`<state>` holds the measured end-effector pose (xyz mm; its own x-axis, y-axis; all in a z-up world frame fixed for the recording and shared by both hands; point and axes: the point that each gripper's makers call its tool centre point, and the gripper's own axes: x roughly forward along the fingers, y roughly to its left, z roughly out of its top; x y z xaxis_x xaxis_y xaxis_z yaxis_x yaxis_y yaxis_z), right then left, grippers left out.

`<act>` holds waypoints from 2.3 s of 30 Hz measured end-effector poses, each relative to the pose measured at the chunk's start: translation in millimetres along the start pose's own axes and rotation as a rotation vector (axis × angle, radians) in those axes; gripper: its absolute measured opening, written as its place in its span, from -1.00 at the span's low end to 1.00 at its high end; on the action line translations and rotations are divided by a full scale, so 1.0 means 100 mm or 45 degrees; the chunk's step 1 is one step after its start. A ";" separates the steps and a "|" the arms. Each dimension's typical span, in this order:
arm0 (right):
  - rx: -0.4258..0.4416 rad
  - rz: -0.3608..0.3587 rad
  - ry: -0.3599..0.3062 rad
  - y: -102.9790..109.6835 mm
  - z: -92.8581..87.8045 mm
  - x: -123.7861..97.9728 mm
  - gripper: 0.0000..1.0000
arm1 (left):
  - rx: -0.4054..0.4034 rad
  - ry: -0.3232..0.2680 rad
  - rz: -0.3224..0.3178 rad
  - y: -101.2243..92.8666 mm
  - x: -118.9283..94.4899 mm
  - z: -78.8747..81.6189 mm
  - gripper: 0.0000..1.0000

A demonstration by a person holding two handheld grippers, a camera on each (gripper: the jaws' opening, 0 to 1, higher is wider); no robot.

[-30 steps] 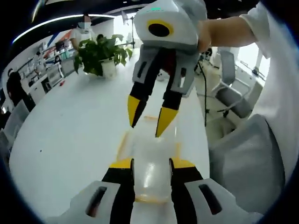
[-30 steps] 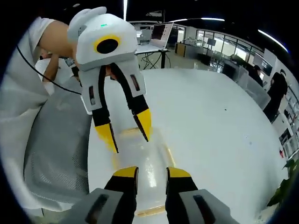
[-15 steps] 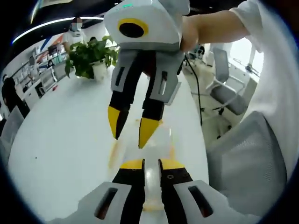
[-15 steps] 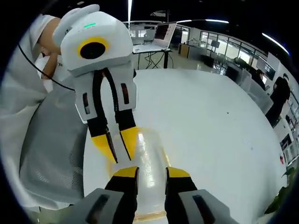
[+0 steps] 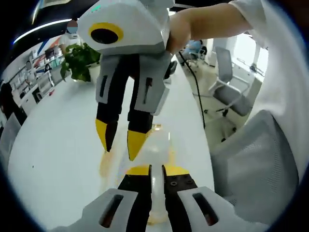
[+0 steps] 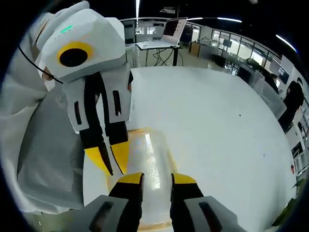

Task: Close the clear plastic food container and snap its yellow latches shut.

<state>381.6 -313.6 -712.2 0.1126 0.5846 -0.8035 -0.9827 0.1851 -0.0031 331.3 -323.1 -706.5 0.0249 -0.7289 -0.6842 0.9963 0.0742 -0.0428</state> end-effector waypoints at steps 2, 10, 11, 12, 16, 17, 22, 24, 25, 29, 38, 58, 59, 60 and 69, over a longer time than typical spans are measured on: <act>-0.012 -0.007 0.009 -0.03 -0.01 0.01 -0.60 | 0.002 0.002 -0.003 -0.01 0.01 0.00 -0.88; 0.001 -0.006 0.034 -0.07 -0.03 0.06 -0.43 | -0.056 0.042 -0.035 -0.13 0.03 -0.09 -0.67; 0.002 -0.009 0.036 -0.08 -0.03 0.07 -0.42 | -0.036 0.052 -0.022 -0.11 0.05 -0.11 -0.54; -0.001 -0.011 0.041 -0.08 -0.03 0.07 -0.41 | -0.015 0.064 -0.011 -0.11 0.04 -0.13 -0.50; -0.006 -0.007 0.047 -0.10 -0.03 0.09 -0.40 | -0.015 0.063 -0.003 -0.13 0.05 -0.14 -0.45; -0.008 -0.006 0.051 -0.11 -0.04 0.10 -0.40 | 0.016 0.071 0.020 -0.11 0.05 -0.14 -0.40; -0.014 0.002 0.074 -0.13 -0.07 0.13 -0.39 | 0.086 0.054 0.088 -0.08 0.06 -0.10 -0.37; -0.011 0.003 0.076 -0.13 -0.08 0.13 -0.38 | 0.116 0.063 0.089 -0.10 0.08 -0.11 -0.36; -0.007 0.003 0.078 -0.14 -0.08 0.14 -0.38 | 0.128 0.069 0.089 -0.10 0.09 -0.11 -0.36; -0.003 0.043 0.075 -0.10 -0.07 0.15 -0.40 | 0.170 0.072 0.088 -0.13 0.10 -0.11 -0.41; -0.019 0.065 0.088 -0.12 -0.05 0.17 -0.33 | 0.175 0.076 0.068 -0.18 0.14 -0.11 -0.39; -0.073 0.264 0.187 -0.07 -0.09 0.23 -0.08 | 0.395 0.129 0.171 -0.15 0.20 -0.16 -0.39; -0.071 0.274 0.195 -0.07 -0.09 0.23 -0.07 | 0.416 0.127 0.182 -0.14 0.21 -0.16 -0.41; -0.066 0.290 0.197 -0.07 -0.09 0.23 -0.07 | 0.447 0.131 0.194 -0.13 0.21 -0.16 -0.41; -0.076 0.395 0.236 -0.06 -0.11 0.25 -0.07 | 0.518 0.144 0.211 -0.13 0.23 -0.16 -0.42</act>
<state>389.2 -308.7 -739.0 -0.2150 0.4516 -0.8659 -0.9735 -0.0282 0.2270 317.6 -329.9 -733.0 0.2004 -0.6493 -0.7337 0.9313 -0.1062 0.3483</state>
